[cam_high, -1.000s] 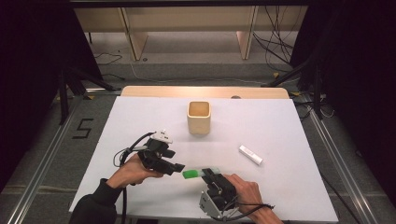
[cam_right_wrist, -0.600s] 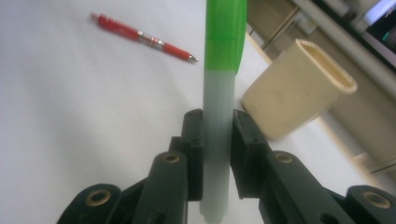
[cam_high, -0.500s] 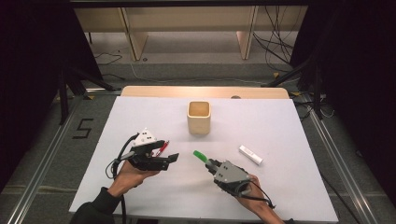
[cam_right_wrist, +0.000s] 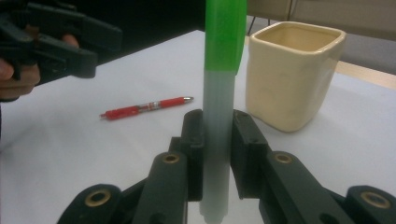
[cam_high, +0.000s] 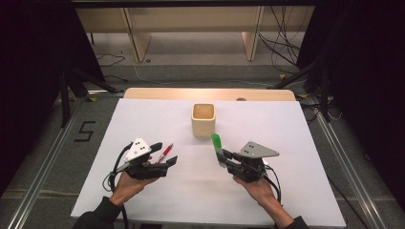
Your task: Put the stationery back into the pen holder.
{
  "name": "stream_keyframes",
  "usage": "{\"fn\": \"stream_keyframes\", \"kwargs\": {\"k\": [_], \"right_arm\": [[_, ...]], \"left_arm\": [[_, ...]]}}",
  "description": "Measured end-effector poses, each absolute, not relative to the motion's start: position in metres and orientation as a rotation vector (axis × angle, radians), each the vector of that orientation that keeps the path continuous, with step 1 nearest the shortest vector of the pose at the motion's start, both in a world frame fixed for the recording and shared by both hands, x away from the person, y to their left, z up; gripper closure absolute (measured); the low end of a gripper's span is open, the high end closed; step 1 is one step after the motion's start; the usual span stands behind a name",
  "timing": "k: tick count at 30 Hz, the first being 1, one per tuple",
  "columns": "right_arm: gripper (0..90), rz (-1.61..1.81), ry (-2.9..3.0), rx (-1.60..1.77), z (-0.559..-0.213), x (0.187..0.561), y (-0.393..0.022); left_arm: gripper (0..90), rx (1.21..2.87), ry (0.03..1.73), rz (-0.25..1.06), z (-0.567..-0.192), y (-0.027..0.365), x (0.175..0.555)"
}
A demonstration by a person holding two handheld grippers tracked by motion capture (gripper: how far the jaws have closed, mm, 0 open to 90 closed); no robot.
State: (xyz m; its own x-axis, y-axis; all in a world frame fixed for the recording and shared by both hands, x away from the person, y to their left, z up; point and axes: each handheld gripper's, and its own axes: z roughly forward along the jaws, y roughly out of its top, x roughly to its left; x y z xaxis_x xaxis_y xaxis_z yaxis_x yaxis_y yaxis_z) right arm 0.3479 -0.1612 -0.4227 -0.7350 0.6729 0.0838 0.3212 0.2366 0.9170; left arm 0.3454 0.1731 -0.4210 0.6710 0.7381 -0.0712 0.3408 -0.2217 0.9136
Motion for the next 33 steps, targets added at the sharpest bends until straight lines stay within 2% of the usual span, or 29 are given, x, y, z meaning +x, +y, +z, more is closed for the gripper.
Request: {"fn": "stream_keyframes", "kwargs": {"k": [16, 33], "right_arm": [[77.1, 1.559, 2.104, 1.098, -0.390, 0.407, -0.174], [77.1, 1.544, 2.048, 1.146, -0.372, 0.454, -0.152]], "left_arm": [[24.9, 1.830, 0.884, 0.499, -0.433, 0.185, 0.343], [24.9, 1.823, 0.894, 0.516, -0.438, 0.188, 0.344]]}}
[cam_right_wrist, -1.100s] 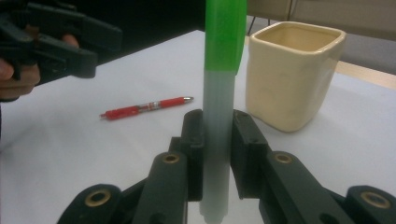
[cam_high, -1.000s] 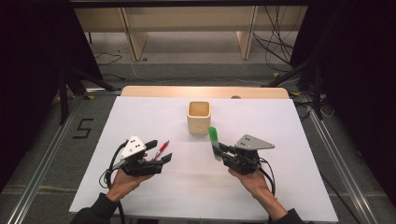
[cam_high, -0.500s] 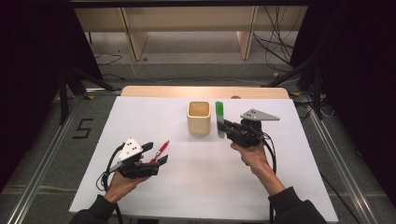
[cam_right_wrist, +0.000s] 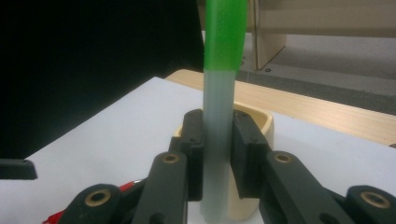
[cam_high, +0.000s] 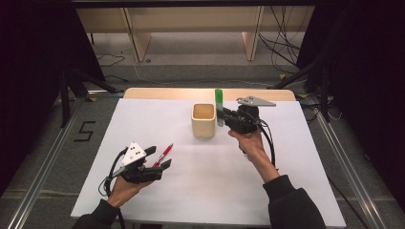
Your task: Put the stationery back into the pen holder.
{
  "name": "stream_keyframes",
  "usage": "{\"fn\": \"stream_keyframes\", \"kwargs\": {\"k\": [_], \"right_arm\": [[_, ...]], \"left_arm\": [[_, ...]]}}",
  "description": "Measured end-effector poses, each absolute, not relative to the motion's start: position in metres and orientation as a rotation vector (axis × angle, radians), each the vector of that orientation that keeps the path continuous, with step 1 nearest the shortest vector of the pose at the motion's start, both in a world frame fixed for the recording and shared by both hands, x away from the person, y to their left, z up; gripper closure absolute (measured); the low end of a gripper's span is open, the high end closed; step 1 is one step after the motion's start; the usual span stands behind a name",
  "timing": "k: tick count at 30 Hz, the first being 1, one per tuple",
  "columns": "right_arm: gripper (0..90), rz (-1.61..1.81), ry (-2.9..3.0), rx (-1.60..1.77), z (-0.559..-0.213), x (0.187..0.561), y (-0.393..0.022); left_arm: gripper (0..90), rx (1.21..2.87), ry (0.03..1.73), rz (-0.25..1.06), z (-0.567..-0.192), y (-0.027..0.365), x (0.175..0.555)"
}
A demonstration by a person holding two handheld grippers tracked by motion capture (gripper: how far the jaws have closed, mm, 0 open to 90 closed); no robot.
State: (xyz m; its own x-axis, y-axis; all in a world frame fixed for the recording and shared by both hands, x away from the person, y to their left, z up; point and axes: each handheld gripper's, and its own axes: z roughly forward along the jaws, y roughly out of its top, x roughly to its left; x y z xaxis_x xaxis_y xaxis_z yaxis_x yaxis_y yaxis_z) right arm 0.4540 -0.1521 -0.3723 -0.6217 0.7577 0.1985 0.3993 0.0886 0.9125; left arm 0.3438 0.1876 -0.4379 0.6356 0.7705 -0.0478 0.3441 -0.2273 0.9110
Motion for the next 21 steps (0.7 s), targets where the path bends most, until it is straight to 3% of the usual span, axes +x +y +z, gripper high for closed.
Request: {"fn": "stream_keyframes", "kwargs": {"k": [21], "right_arm": [[77.0, 1.524, 2.044, 1.236, -0.374, 0.496, -0.123]], "left_arm": [[24.8, 1.848, 0.901, 0.500, -0.440, 0.187, 0.346]]}}
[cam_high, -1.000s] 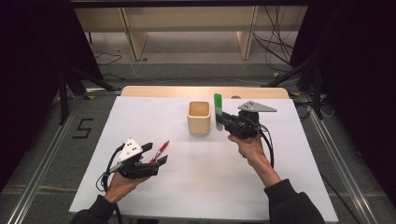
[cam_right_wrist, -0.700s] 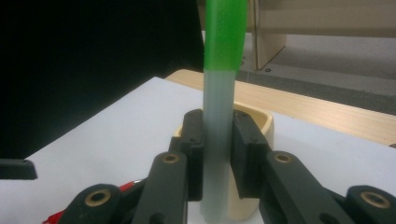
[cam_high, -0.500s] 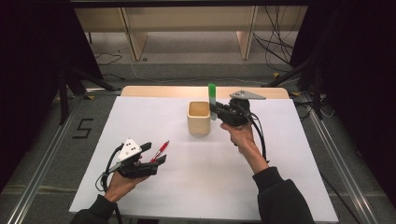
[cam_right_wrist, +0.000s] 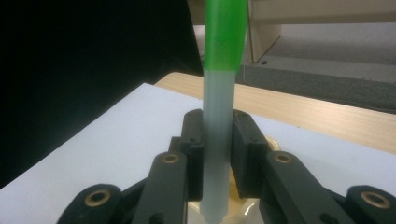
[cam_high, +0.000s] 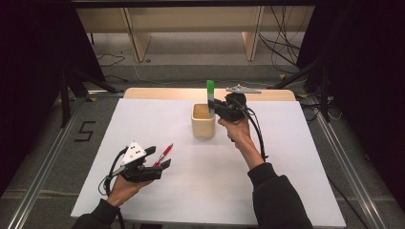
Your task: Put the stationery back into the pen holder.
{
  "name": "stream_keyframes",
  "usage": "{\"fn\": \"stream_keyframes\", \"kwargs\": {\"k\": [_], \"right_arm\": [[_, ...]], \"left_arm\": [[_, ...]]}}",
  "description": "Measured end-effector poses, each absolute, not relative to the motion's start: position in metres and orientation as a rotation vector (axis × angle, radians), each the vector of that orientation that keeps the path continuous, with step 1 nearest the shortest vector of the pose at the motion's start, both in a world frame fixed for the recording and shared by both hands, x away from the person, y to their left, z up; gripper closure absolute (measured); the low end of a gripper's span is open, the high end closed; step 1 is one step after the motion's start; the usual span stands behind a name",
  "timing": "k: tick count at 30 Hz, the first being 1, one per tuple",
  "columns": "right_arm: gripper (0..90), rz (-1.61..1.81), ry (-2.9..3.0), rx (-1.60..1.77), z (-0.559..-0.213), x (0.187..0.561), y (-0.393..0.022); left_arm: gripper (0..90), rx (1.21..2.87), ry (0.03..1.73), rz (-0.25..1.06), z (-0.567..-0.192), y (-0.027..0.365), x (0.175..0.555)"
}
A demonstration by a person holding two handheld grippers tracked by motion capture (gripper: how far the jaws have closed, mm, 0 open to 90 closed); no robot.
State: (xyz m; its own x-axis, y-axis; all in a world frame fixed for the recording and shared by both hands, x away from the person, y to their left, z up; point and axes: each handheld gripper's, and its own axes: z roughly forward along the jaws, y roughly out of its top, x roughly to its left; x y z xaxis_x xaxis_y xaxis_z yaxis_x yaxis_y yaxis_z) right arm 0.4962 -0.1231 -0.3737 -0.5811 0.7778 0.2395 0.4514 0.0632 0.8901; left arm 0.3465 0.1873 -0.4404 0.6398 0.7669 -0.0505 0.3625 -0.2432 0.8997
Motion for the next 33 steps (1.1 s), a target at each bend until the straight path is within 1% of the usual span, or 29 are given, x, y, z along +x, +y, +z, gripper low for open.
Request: {"fn": "stream_keyframes", "kwargs": {"k": [9, 33], "right_arm": [[77.0, 1.494, 2.051, 1.238, -0.377, 0.504, -0.111], [76.9, 1.401, 2.085, 1.273, -0.402, 0.513, -0.094]], "left_arm": [[24.7, 1.852, 0.897, 0.502, -0.441, 0.186, 0.347], [24.5, 1.862, 0.897, 0.501, -0.442, 0.186, 0.347]]}}
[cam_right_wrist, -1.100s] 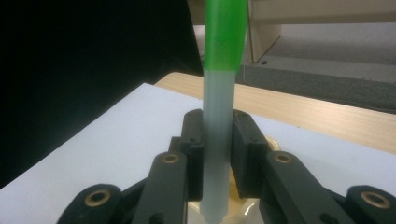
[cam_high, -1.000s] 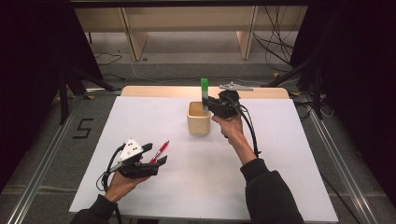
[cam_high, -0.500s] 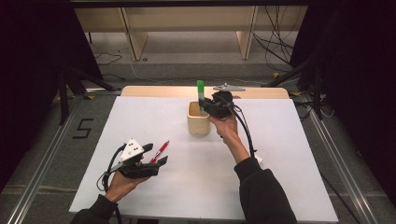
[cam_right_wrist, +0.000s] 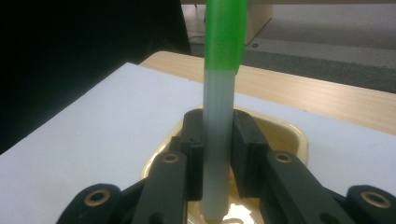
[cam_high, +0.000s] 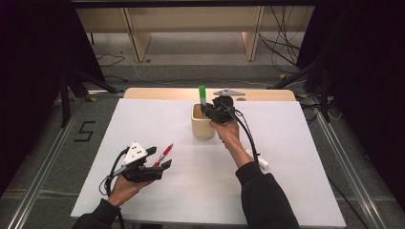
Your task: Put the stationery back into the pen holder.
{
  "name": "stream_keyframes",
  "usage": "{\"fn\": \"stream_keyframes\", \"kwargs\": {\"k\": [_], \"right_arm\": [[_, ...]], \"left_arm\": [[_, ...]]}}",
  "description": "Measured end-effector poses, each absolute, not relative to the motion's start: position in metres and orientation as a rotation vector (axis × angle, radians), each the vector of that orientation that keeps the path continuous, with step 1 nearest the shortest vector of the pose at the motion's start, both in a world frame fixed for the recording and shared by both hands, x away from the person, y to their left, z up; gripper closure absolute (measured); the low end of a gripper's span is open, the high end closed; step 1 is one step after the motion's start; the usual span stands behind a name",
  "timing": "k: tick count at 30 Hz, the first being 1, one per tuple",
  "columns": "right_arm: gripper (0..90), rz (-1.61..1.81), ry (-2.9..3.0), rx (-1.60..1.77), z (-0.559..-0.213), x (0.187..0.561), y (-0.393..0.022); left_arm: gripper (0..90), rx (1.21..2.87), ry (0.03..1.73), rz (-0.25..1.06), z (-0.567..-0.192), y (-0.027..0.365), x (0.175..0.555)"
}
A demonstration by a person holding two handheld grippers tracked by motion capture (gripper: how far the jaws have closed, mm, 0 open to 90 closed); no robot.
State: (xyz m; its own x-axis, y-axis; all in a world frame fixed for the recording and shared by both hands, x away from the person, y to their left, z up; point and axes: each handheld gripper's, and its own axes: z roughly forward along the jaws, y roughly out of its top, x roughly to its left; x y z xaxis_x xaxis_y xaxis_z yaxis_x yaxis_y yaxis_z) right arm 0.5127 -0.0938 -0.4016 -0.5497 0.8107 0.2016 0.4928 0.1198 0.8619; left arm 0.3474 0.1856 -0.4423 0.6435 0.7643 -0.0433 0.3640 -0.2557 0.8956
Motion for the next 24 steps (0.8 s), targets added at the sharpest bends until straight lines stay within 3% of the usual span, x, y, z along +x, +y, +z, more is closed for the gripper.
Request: {"fn": "stream_keyframes", "kwargs": {"k": [13, 17, 24], "right_arm": [[75.2, 1.360, 2.113, 1.279, -0.408, 0.512, -0.087], [51.7, 1.375, 2.095, 1.287, -0.403, 0.510, -0.090], [41.5, 1.456, 2.053, 1.263, -0.386, 0.503, -0.105]], "left_arm": [[24.5, 1.863, 0.901, 0.502, -0.443, 0.186, 0.348], [24.5, 1.856, 0.904, 0.503, -0.442, 0.186, 0.348], [24.6, 1.858, 0.906, 0.505, -0.443, 0.186, 0.348]]}}
